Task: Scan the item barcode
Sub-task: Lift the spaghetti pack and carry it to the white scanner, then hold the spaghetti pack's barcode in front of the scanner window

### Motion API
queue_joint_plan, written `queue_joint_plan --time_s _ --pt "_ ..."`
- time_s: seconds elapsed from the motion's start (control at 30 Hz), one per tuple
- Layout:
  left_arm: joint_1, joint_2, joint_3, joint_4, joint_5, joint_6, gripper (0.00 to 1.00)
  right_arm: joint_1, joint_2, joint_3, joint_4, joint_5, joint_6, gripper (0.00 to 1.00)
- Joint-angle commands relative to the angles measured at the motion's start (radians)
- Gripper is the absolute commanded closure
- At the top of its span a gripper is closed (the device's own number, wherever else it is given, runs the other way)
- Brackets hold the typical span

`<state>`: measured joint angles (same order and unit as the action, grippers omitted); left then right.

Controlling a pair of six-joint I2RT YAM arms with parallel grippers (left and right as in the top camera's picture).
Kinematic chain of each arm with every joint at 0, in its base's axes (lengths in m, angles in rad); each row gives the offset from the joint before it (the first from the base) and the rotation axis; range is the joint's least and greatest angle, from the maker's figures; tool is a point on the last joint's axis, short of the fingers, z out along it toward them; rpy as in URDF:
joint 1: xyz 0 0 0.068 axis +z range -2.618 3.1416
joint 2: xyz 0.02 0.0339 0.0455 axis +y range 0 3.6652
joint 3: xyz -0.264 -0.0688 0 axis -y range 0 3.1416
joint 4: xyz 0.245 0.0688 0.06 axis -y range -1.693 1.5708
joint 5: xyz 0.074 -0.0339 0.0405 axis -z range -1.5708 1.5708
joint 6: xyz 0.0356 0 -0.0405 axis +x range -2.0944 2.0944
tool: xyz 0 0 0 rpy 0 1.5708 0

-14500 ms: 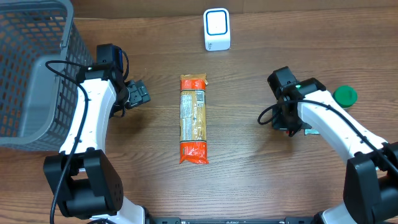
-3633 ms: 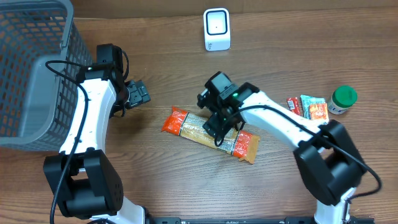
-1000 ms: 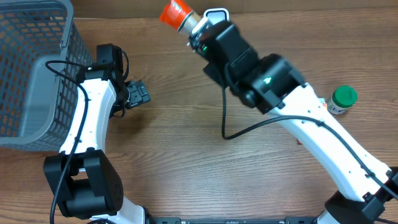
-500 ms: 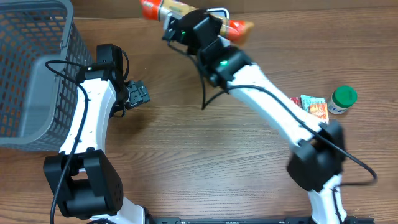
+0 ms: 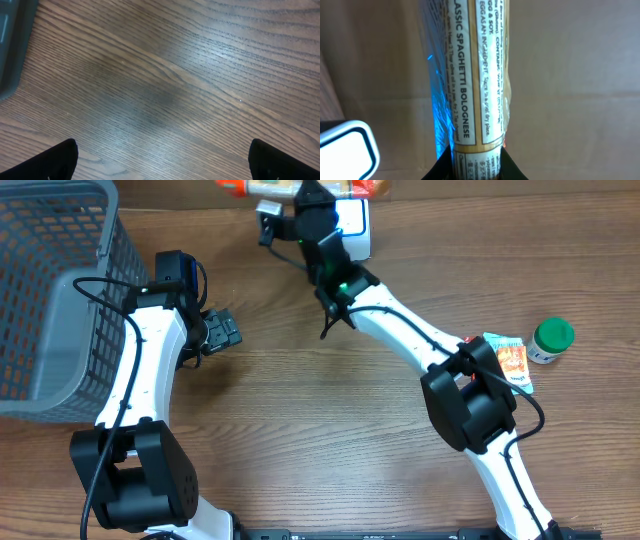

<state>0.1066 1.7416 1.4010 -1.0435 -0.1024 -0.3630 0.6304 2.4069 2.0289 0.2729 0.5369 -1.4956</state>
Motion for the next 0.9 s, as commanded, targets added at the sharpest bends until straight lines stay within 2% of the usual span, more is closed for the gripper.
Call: queue_joint_plan --time_s 0.0,0.13,0.47,0.6,0.8,0.87 --pt "-0.002 -0.002 0.008 0.002 -0.009 0.012 0.0 -0.05 0.027 0.048 0.09 0.005 0.029 0.97" --pt "-0.002 -0.002 0.008 0.001 -0.009 0.012 0.0 -0.068 0.047 0.048 0.192 -0.031 0.196 0.97" --pt "-0.002 -0.002 0.008 0.001 -0.009 0.012 0.0 -0.057 0.071 0.048 0.243 -0.085 0.386 0.97" --pt "-0.002 -0.002 0.008 0.002 -0.009 0.012 0.0 -0.043 0.102 0.048 0.246 -0.094 0.372 0.97" --pt "-0.002 -0.002 0.008 0.001 -0.009 0.012 0.0 -0.027 0.172 0.048 0.271 -0.089 0.185 0.97" --pt "-0.002 -0.002 0.008 0.002 -0.009 0.012 0.0 -0.027 0.182 0.048 0.28 -0.081 0.174 0.97"
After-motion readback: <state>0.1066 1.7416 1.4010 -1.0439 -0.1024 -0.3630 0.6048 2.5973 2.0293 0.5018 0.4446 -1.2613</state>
